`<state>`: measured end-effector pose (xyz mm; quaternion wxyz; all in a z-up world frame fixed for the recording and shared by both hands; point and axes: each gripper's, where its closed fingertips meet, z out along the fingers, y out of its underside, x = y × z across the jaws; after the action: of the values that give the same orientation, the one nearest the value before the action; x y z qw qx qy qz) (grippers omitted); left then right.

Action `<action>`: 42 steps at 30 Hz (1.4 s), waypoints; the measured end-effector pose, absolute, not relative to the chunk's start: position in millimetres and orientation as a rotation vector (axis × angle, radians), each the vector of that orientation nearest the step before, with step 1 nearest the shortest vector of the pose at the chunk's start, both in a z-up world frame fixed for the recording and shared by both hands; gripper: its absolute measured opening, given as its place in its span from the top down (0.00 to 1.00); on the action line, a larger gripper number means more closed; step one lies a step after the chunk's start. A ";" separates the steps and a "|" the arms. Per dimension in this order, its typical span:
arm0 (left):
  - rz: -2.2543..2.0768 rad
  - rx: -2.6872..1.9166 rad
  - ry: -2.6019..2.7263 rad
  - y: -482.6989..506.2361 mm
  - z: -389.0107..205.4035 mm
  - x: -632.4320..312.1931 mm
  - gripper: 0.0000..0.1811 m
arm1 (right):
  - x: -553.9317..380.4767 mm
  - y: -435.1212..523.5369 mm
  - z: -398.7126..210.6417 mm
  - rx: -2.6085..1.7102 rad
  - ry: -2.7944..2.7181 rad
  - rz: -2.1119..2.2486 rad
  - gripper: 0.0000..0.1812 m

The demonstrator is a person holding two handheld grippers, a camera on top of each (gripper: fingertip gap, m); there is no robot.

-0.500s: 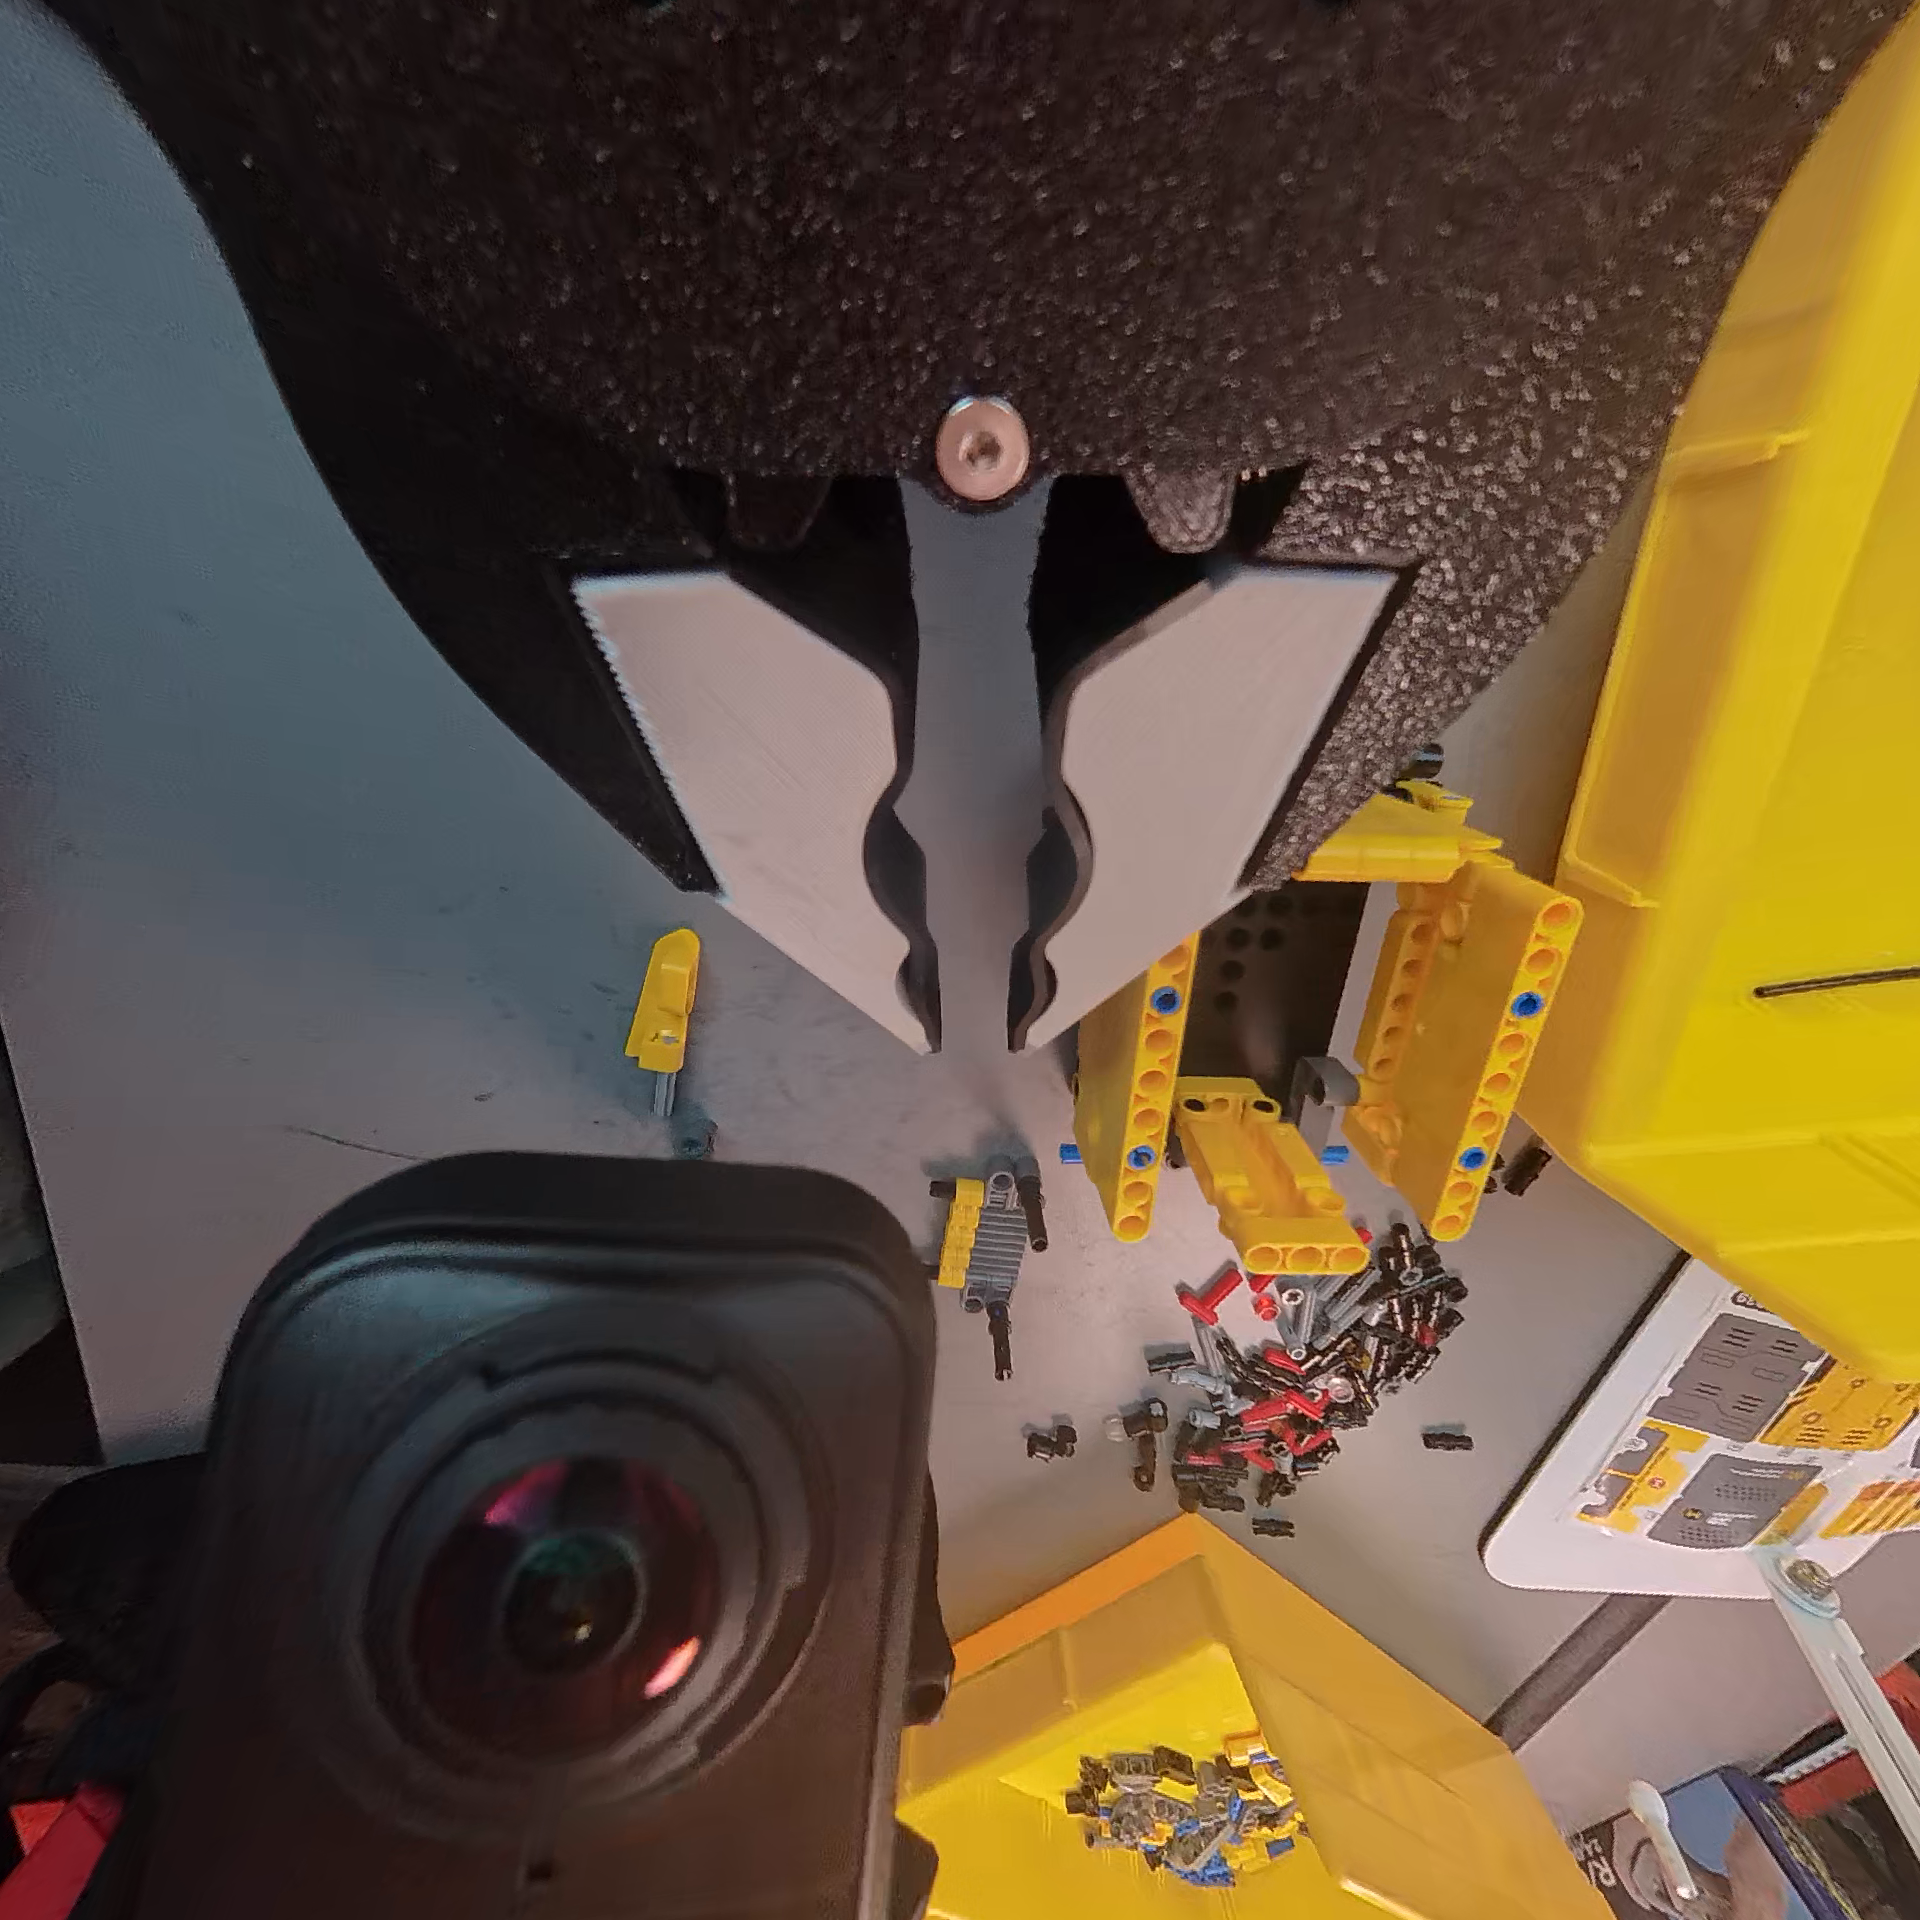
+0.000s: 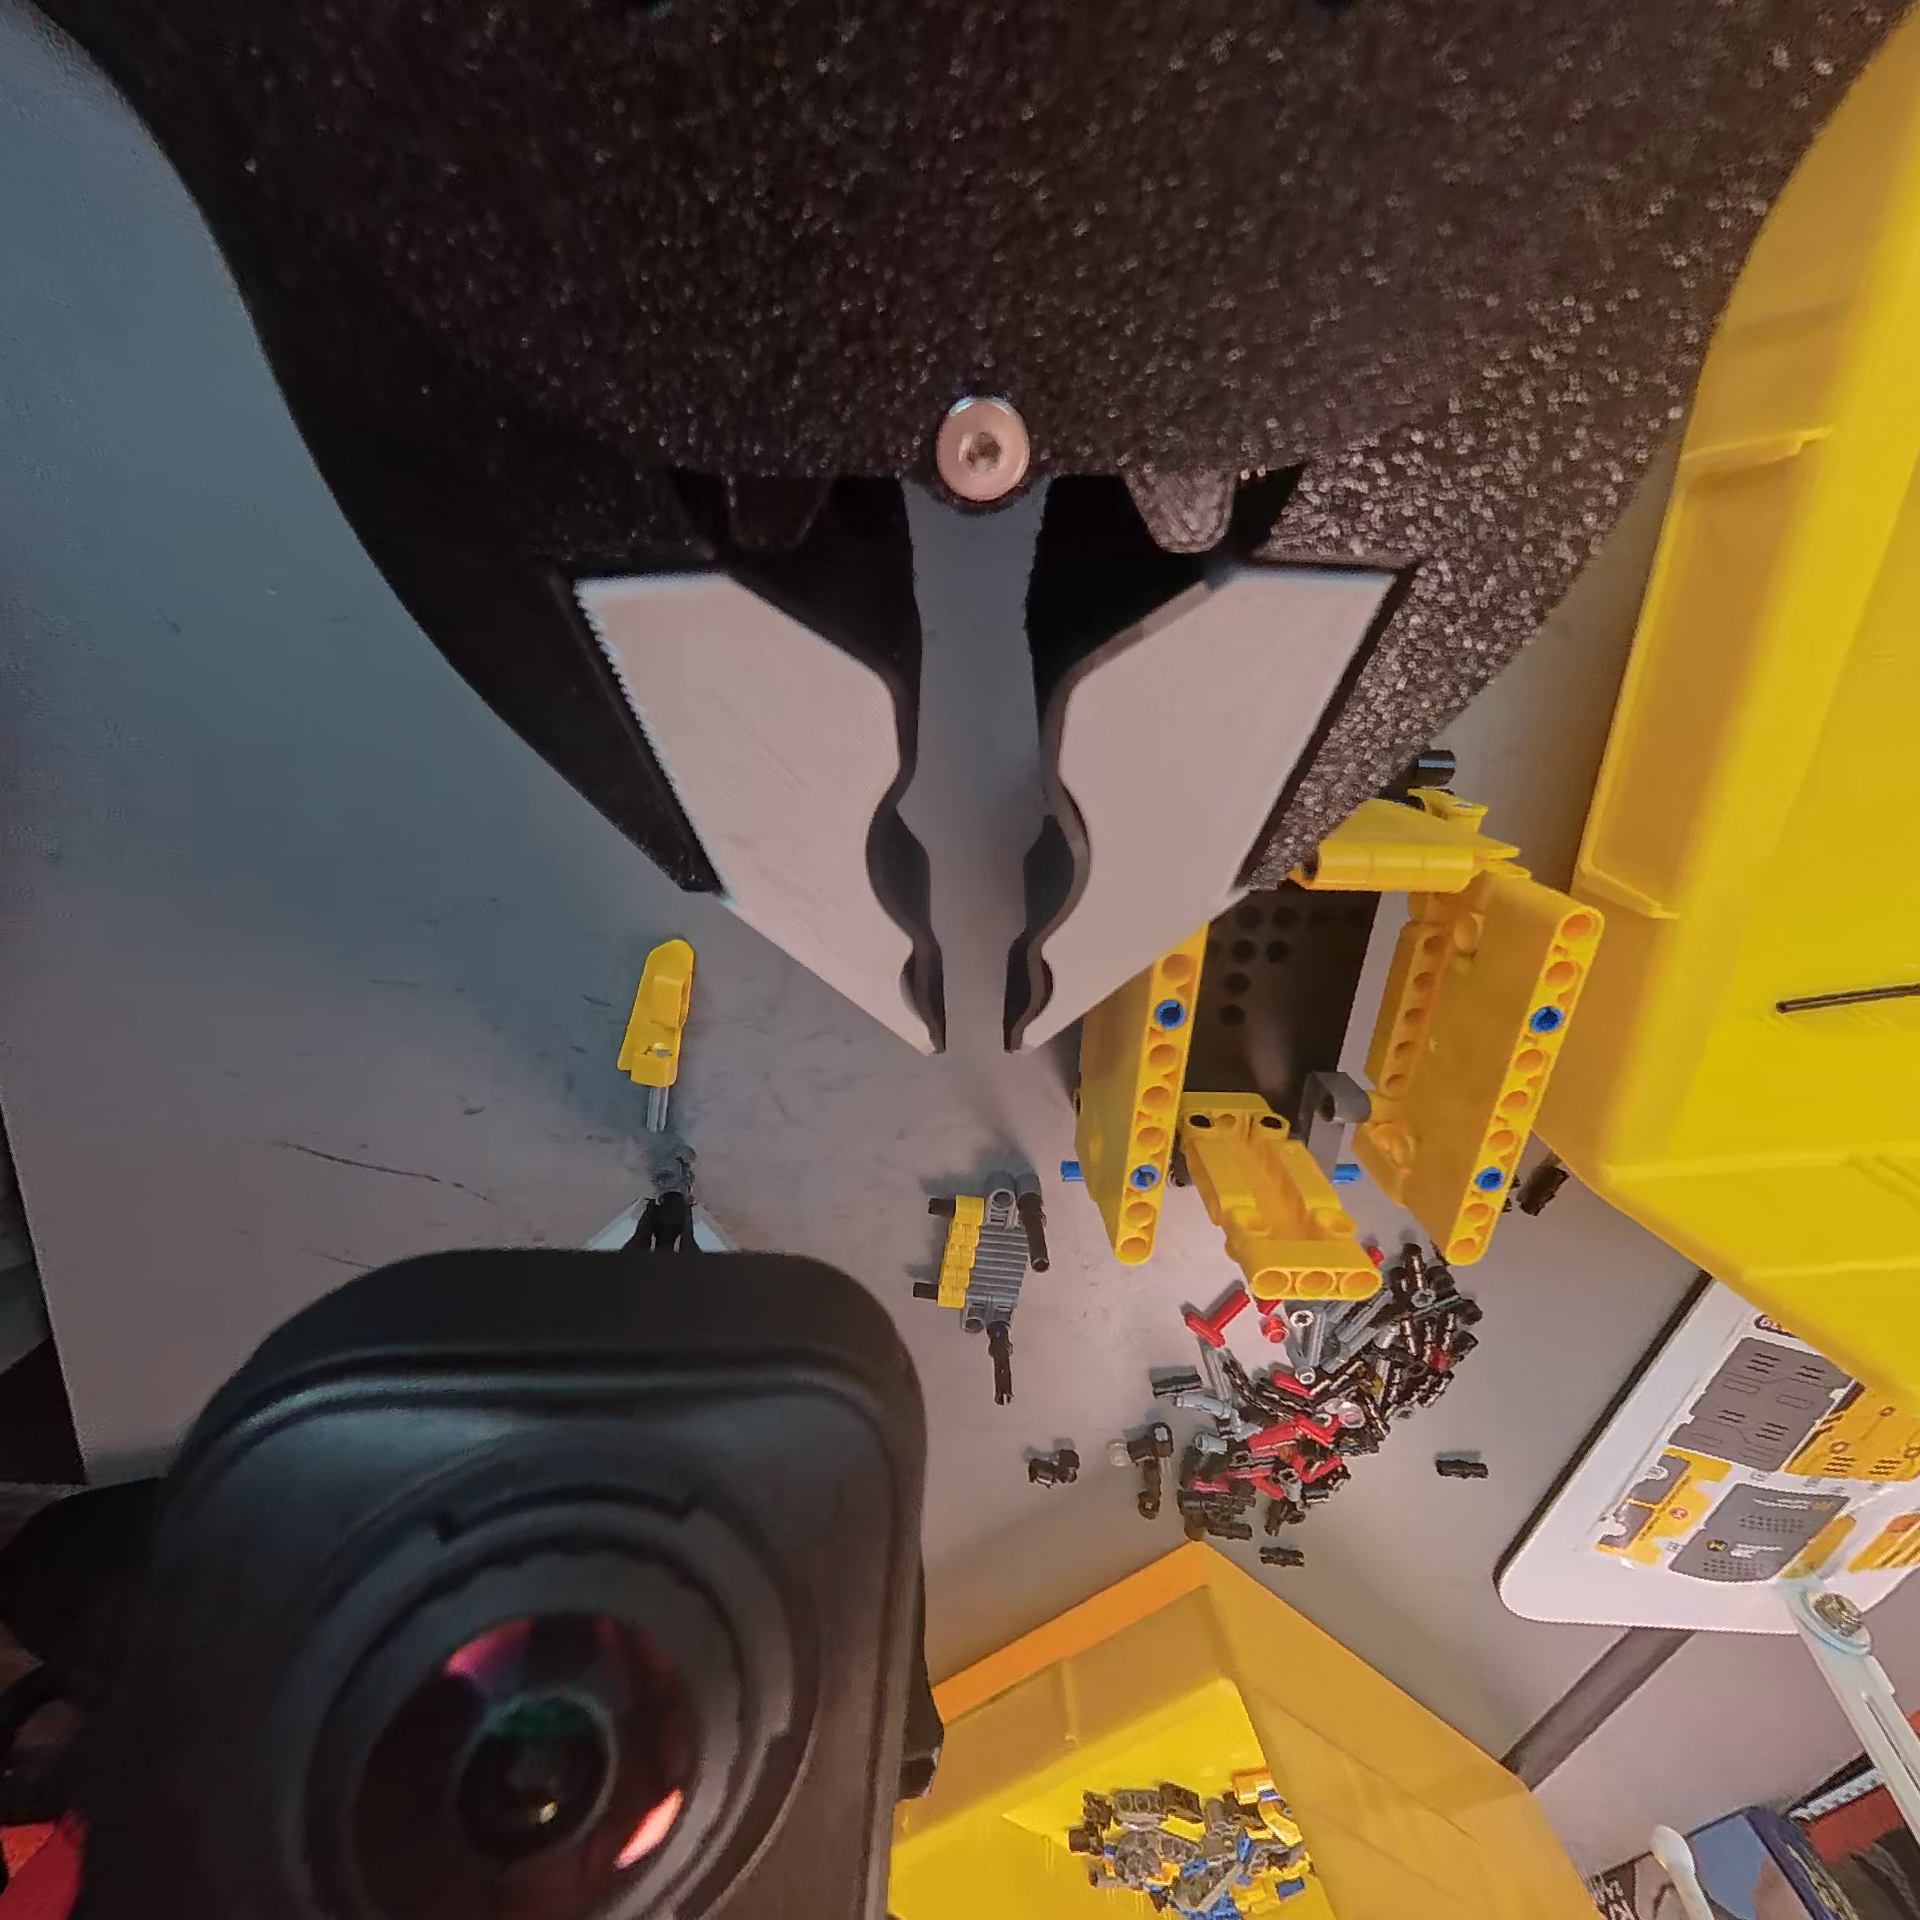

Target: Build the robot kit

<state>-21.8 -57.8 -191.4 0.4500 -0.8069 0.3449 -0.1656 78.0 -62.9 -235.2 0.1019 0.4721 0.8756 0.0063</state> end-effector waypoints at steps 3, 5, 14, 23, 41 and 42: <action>-0.405 -1.995 0.861 -58.2 -191.9 -21.0 0.95 | 78.6 -62.4 -234.5 1.403 2.570 0.013 0.97; -0.405 -1.995 0.861 -58.3 -191.7 -21.2 0.95 | 77.8 -61.7 -233.4 1.413 2.562 0.005 0.97; -0.404 -1.990 0.862 -58.6 -189.9 -21.1 0.95 | 78.4 -61.3 -236.8 1.390 2.566 0.058 0.97; -0.398 -1.985 0.859 -58.7 -187.5 -22.4 0.95 | 75.7 -63.0 -237.3 1.335 2.632 0.134 0.97; -0.398 -2.005 0.855 -58.5 -192.2 -23.2 0.95 | 72.1 -67.4 -244.8 1.397 2.671 0.084 0.97; -0.402 -2.004 0.856 -58.7 -192.1 -22.7 0.95 | 72.1 -67.0 -244.4 1.406 2.683 0.065 0.97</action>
<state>-22.7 -58.7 -192.1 0.4465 -0.8092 0.3456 -0.1623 72.1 -67.0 -244.4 0.0556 0.4633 0.8842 0.0216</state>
